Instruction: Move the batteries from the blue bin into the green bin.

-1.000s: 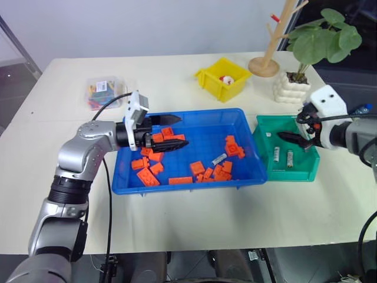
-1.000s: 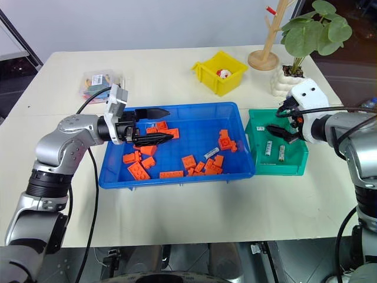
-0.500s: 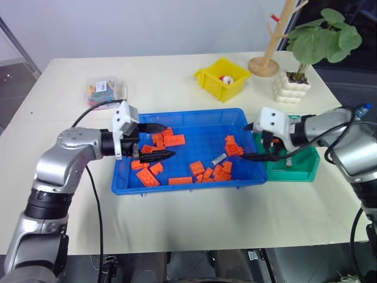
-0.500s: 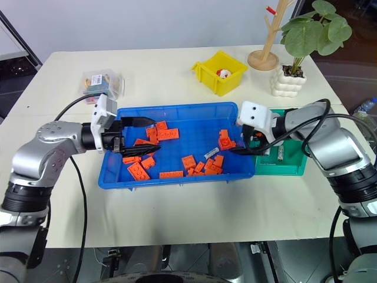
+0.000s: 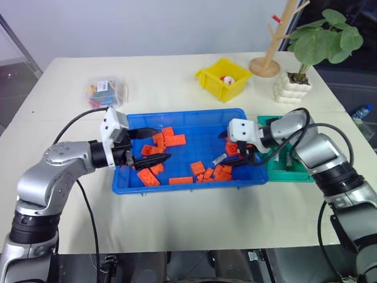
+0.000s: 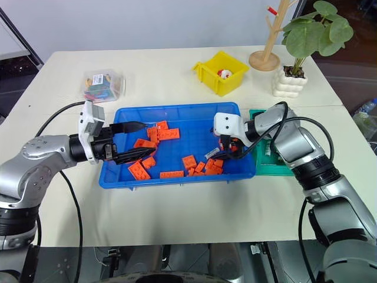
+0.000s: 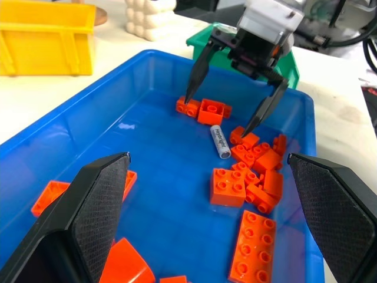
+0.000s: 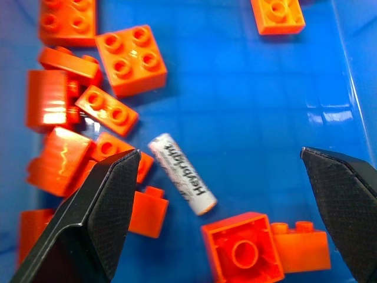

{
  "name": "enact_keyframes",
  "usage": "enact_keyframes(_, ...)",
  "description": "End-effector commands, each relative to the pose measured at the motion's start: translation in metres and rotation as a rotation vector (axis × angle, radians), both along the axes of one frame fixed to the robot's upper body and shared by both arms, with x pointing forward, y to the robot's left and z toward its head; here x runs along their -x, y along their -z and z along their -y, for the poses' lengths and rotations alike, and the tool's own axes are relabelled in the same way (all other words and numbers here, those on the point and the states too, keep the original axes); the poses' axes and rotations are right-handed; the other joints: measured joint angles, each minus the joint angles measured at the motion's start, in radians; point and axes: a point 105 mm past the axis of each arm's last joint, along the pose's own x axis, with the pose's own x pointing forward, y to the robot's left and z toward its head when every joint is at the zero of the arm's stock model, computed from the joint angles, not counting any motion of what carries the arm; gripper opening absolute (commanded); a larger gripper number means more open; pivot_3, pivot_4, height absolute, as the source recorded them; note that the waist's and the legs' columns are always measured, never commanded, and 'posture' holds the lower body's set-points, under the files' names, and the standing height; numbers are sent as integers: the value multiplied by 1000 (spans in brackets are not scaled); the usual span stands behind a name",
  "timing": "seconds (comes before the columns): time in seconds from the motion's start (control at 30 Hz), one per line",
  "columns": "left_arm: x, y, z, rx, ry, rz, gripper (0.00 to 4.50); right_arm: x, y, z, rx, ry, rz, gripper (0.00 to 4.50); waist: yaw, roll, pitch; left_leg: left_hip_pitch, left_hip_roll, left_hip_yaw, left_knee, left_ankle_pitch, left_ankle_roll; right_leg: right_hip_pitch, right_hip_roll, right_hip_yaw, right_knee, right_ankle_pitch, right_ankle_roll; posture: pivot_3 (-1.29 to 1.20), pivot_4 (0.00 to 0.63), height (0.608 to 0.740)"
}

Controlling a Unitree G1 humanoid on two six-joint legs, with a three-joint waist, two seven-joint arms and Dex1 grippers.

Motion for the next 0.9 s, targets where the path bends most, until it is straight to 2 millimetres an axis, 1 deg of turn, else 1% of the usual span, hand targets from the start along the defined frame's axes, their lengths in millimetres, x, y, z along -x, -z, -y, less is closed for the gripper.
enact_keyframes(0.03,5,-13,0,24,-7,49,4500,-5,-5,0,14,-22,40,4469,0,0,0,0,0,0,0,0,0,0,0,0,0,0,0,0,150,740)
enact_keyframes(0.33,3,-14,1,51,-32,53,4500,-13,15,6,121,-42,76,4469,-1,0,0,1,0,0,0,0,0,0,0,0,0,0,0,0,150,740)
enact_keyframes(0.57,3,-13,0,61,-46,51,4500,-12,19,-3,112,-86,62,4469,0,0,0,1,0,0,0,0,0,1,0,0,0,0,0,0,150,740)
enact_keyframes(0.67,2,-14,-2,62,-59,55,4500,-8,21,-4,112,-107,26,3718,0,0,0,1,0,0,0,0,0,1,0,0,0,0,0,0,150,740)
enact_keyframes(0.7,2,-14,-2,61,-62,57,4500,-7,22,-4,113,-111,17,3222,-1,0,0,1,0,0,0,0,0,1,0,0,0,0,0,0,150,740)
enact_keyframes(0.73,2,-14,-2,60,-65,60,4500,-7,23,-4,113,-113,10,2875,-2,0,0,1,0,0,0,0,0,1,0,0,0,0,0,0,150,740)
enact_keyframes(0.87,2,-16,-6,54,-74,67,4500,-6,22,-5,102,-107,-8,826,-1,0,0,1,0,0,0,0,0,1,0,0,0,0,0,0,150,740)
enact_keyframes(0.9,2,-17,-7,52,-74,68,4500,-6,21,-5,100,-106,-10,374,-1,0,0,1,0,0,0,0,0,1,0,0,0,0,0,0,150,740)
